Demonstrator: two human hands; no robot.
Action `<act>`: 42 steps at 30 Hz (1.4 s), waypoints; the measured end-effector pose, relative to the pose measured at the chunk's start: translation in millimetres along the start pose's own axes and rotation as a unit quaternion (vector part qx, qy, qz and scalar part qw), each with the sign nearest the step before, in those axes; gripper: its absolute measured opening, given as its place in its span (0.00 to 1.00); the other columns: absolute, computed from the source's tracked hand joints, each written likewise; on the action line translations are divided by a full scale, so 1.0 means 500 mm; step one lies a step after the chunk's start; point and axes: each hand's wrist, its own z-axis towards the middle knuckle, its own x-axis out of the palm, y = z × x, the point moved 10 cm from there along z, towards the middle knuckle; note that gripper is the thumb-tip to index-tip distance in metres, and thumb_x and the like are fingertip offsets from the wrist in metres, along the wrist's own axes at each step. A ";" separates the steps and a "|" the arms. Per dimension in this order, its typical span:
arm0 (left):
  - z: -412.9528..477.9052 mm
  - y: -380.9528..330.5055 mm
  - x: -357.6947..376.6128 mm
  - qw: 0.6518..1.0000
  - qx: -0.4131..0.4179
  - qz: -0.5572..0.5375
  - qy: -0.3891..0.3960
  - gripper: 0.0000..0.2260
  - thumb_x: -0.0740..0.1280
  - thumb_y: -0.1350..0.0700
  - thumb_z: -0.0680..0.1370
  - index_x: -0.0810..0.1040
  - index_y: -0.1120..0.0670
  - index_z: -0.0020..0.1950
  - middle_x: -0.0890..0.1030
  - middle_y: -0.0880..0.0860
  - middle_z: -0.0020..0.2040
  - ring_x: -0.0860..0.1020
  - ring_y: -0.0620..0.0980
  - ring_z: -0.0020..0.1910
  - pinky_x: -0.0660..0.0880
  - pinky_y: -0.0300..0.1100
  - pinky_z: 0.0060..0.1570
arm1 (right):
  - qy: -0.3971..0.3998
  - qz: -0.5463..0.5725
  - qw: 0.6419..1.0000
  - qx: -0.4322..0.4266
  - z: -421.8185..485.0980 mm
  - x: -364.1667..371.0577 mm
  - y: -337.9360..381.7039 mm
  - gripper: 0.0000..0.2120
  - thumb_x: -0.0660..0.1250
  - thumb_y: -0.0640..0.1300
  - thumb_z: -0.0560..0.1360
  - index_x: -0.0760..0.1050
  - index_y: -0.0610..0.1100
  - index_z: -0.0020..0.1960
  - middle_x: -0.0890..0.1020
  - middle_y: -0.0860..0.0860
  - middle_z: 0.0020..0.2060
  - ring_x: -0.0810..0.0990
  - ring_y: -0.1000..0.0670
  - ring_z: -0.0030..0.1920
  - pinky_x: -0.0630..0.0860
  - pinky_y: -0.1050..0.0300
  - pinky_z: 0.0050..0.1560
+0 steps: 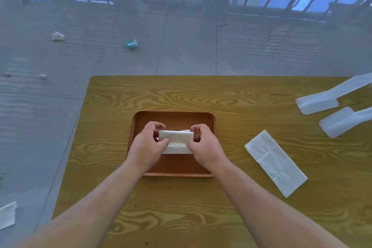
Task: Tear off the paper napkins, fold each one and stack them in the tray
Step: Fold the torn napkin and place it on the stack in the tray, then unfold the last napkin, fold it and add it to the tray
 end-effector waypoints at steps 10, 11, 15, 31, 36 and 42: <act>-0.055 0.002 0.127 0.899 0.181 0.372 0.143 0.31 0.62 0.43 0.83 0.61 0.50 0.84 0.58 0.52 0.87 0.54 0.50 0.85 0.46 0.49 0.82 | 0.070 -0.378 0.895 -0.228 -0.047 0.102 -0.007 0.28 0.59 0.43 0.82 0.66 0.46 0.82 0.68 0.45 0.82 0.58 0.43 0.84 0.51 0.44 0.84; -0.053 0.013 0.136 0.892 0.170 0.386 0.164 0.32 0.62 0.41 0.83 0.60 0.49 0.85 0.58 0.51 0.87 0.53 0.49 0.85 0.47 0.49 0.82 | 0.092 -0.392 0.889 -0.218 -0.045 0.110 -0.021 0.28 0.57 0.44 0.83 0.63 0.47 0.83 0.65 0.47 0.84 0.54 0.44 0.85 0.48 0.44 0.84; -0.042 0.003 0.132 0.883 0.170 0.408 0.158 0.29 0.62 0.37 0.82 0.66 0.47 0.81 0.64 0.49 0.84 0.61 0.50 0.83 0.54 0.51 0.81 | 0.067 -0.367 0.901 -0.222 -0.053 0.061 -0.027 0.27 0.57 0.44 0.84 0.63 0.48 0.83 0.64 0.49 0.84 0.55 0.45 0.85 0.50 0.45 0.85; -0.059 -0.224 0.271 0.900 0.268 0.319 0.126 0.18 0.67 0.45 0.81 0.79 0.51 0.69 0.75 0.51 0.75 0.70 0.53 0.76 0.63 0.46 0.77 | -0.179 -0.376 0.909 0.015 -0.137 -0.382 -0.318 0.08 0.75 0.45 0.75 0.81 0.42 0.51 0.82 0.46 0.49 0.81 0.40 0.51 0.78 0.46 0.49; -0.073 -0.249 0.333 0.884 0.283 0.336 0.162 0.18 0.65 0.44 0.82 0.80 0.49 0.67 0.78 0.48 0.71 0.73 0.51 0.72 0.67 0.46 0.73 | -0.196 -0.380 0.904 -0.019 -0.142 -0.396 -0.305 0.08 0.75 0.39 0.73 0.78 0.42 0.39 0.81 0.46 0.39 0.80 0.41 0.41 0.73 0.51 0.38; -0.085 -0.280 0.376 0.903 0.246 0.283 0.208 0.17 0.64 0.39 0.81 0.80 0.44 0.66 0.78 0.42 0.67 0.75 0.43 0.63 0.72 0.40 0.61 | -0.171 -0.166 0.971 0.003 -0.130 -0.420 -0.293 0.14 0.64 0.48 0.81 0.74 0.47 0.37 0.78 0.56 0.30 0.75 0.51 0.33 0.69 0.52 0.31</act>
